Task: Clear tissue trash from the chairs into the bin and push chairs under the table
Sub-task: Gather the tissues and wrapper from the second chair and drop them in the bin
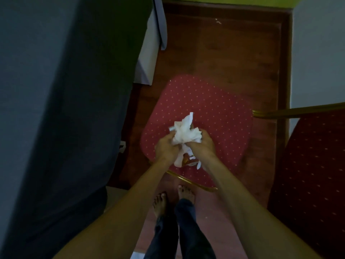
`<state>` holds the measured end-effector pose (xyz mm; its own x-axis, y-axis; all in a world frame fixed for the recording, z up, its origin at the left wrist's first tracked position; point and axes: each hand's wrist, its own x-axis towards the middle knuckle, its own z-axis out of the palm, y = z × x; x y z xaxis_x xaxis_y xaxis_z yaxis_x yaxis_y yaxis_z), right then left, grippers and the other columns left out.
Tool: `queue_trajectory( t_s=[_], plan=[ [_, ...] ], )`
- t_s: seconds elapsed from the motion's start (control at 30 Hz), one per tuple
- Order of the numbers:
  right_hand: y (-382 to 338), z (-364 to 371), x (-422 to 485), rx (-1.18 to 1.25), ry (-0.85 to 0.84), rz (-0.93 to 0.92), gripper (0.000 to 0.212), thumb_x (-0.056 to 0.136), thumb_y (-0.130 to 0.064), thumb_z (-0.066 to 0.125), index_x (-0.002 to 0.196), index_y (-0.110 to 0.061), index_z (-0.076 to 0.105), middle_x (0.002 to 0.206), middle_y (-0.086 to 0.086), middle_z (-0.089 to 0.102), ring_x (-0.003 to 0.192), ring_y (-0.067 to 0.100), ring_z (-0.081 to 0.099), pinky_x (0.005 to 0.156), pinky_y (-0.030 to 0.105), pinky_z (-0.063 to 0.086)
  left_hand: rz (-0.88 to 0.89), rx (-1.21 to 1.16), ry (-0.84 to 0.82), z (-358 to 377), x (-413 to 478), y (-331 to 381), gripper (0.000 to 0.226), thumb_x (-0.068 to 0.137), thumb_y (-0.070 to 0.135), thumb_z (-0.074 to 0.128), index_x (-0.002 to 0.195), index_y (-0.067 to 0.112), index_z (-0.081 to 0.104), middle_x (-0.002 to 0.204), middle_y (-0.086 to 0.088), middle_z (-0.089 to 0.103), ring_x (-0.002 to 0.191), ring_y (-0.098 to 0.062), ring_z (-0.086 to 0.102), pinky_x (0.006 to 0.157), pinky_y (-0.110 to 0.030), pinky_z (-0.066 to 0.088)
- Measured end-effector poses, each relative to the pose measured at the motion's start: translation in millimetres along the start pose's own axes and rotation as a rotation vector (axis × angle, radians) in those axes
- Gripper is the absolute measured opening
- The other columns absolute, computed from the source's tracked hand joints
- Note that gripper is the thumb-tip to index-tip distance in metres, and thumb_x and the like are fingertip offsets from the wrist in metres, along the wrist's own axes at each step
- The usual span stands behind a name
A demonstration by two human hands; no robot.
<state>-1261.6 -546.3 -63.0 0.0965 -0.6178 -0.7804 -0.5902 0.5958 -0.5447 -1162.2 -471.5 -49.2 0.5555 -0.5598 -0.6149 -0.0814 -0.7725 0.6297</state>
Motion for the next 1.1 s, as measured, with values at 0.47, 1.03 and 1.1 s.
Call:
queue_trajectory(
  t_s=[0.47,1.03,1.1],
  plan=[
    [-119,32,-224,0.037,-0.126,-0.494,0.021,0.099,-0.043,0.057,0.119,-0.049,0.058,0.101,-0.020,0.070,0.101,0.017,0.070,0.084,0.035,0.058,0.233,0.126,0.387,-184,-162,67,0.019,0.094,0.015,0.062,0.089,0.007,0.079,0.070,-0.003,0.068,0.062,-0.010,0.060,0.053,-0.018,0.043],
    [-104,219,-475,-0.126,-0.448,-0.847,0.021,0.089,-0.035,0.065,0.108,-0.044,0.067,0.100,-0.016,0.076,0.091,0.004,0.072,0.084,0.038,0.061,0.195,-0.144,0.700,-411,-352,-98,0.026,0.089,0.027,0.068,0.114,0.029,0.075,0.094,0.002,0.078,0.083,-0.010,0.064,0.066,-0.015,0.038],
    [-90,245,-494,-0.188,-0.468,-0.857,0.017,0.090,-0.039,0.064,0.107,-0.043,0.065,0.094,-0.019,0.075,0.084,-0.003,0.071,0.074,0.025,0.060,0.155,-0.131,0.695,-423,-366,-128,0.024,0.090,0.029,0.066,0.111,0.028,0.076,0.092,0.000,0.078,0.080,-0.009,0.061,0.062,-0.016,0.036]
  ],
)
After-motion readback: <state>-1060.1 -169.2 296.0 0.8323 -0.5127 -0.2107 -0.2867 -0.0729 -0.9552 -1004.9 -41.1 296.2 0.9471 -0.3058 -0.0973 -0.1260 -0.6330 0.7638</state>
